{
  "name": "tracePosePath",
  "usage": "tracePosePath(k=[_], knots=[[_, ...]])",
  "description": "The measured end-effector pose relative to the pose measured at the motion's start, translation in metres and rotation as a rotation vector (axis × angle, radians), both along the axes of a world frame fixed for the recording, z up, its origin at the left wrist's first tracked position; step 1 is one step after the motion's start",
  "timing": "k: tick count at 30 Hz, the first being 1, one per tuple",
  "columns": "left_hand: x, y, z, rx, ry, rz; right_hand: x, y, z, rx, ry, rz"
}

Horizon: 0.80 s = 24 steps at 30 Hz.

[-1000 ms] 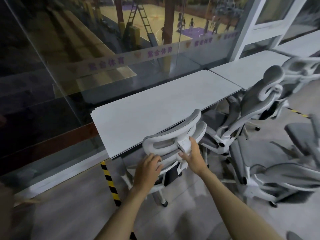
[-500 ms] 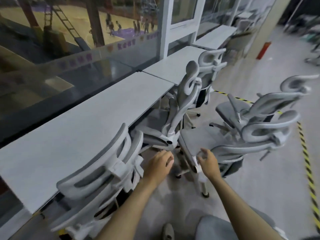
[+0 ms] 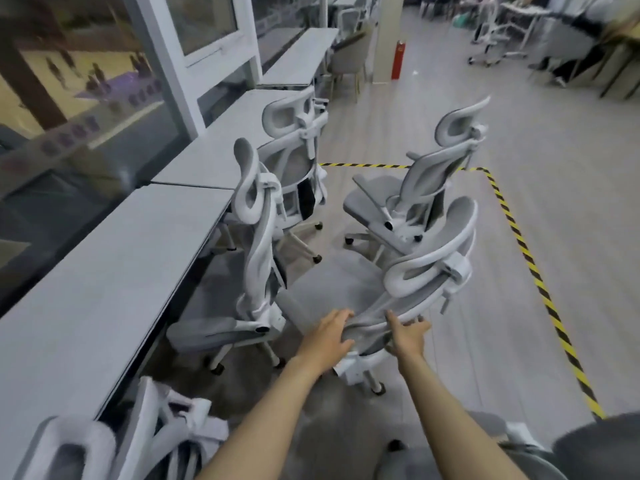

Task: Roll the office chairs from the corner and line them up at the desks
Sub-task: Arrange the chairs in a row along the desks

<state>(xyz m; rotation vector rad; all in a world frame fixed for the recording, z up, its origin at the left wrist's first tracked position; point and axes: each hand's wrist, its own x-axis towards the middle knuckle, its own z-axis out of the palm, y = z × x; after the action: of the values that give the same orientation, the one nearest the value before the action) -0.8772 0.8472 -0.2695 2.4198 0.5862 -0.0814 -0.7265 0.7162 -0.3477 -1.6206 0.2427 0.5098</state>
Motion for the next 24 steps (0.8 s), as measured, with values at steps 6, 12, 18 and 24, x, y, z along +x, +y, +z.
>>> tracePosePath(k=[6, 12, 18, 24], knots=[[0.08, -0.003, -0.035, -0.018, 0.189, -0.112, 0.016, 0.006, 0.029, 0.159, 0.12, -0.011], [0.121, -0.018, -0.061, -0.187, 0.074, -0.143, 0.018, 0.001, 0.032, 0.131, 0.086, -0.108], [0.152, -0.044, -0.061, -0.291, 0.08, -0.213, 0.039, -0.024, 0.04, 0.094, 0.058, -0.155], [0.181, -0.076, -0.066, -0.26, 0.084, -0.282, 0.059, -0.057, 0.042, 0.072, 0.013, -0.227]])
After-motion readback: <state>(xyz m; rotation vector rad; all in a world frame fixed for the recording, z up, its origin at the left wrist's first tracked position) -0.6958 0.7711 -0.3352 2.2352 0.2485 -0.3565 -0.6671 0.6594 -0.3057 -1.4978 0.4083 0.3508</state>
